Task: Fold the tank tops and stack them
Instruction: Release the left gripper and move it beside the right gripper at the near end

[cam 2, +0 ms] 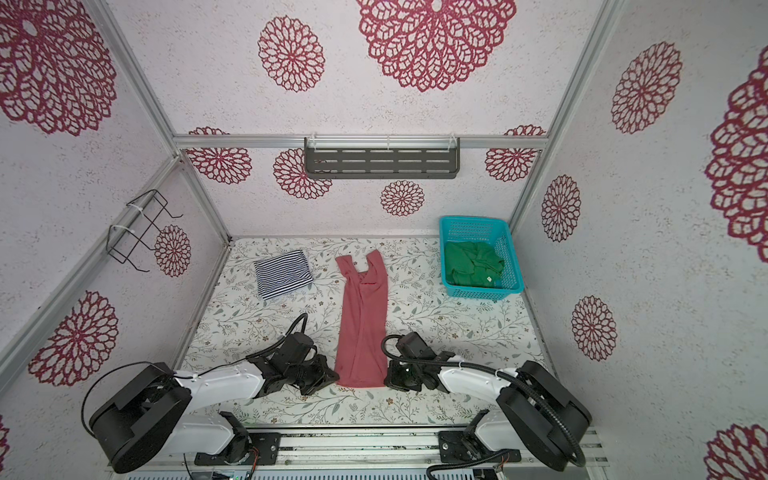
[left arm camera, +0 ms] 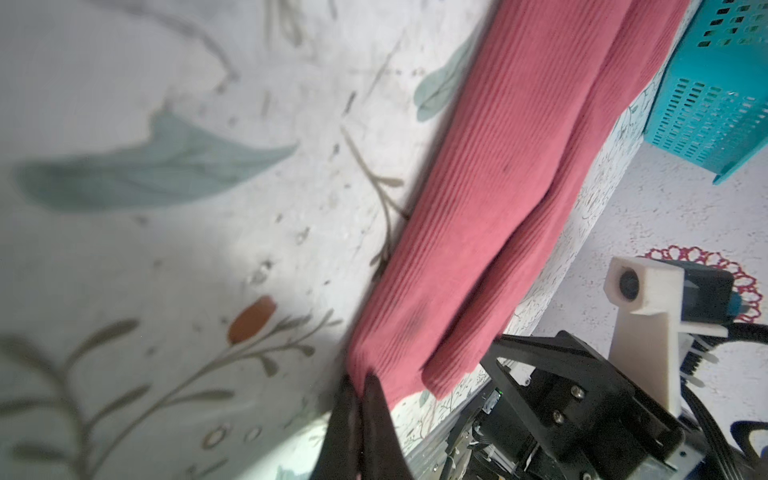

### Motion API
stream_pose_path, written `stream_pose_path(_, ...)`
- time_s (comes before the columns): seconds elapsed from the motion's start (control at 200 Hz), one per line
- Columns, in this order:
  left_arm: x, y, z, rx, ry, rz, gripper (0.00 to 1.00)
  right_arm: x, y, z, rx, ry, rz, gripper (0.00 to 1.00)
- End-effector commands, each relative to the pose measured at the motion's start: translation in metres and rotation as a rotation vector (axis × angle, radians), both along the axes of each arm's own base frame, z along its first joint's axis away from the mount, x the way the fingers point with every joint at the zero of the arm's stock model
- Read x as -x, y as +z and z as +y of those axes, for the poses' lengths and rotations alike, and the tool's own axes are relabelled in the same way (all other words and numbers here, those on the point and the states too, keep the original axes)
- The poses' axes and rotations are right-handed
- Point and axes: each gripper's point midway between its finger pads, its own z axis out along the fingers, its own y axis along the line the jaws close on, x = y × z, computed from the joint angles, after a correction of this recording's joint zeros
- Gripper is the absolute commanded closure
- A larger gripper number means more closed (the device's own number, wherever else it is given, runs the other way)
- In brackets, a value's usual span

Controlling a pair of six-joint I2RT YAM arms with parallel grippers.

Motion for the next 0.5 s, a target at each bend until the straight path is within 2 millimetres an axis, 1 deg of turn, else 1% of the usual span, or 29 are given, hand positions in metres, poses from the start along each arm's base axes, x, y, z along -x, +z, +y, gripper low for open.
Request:
stream_pose_path(0.0,0.038,-0.018,0.024,-0.117,0.036,0.107,1.0,0.014,0.003,-0.009,0.024,0.014,0.03,0.98)
stream_pose_path(0.1,0.043,-0.004,0.033,-0.147,0.05,0.083,1.0,0.017,0.012,-0.016,0.063,0.046,0.01,1.0)
stream_pose_path(0.195,0.035,0.004,0.039,-0.151,0.093,0.043,1.0,0.015,0.015,-0.021,0.116,0.089,-0.007,1.0)
stream_pose_path(0.285,0.027,0.012,0.035,-0.149,0.088,0.025,1.0,0.01,0.022,-0.017,0.126,0.112,-0.025,1.0)
stream_pose_path(0.4,0.016,0.022,0.03,-0.185,0.043,0.006,1.0,-0.001,0.036,-0.009,0.119,0.132,-0.064,1.0)
stream_pose_path(0.49,0.003,0.033,0.028,-0.189,0.026,-0.014,1.0,-0.009,0.047,-0.006,0.135,0.153,-0.098,1.0)
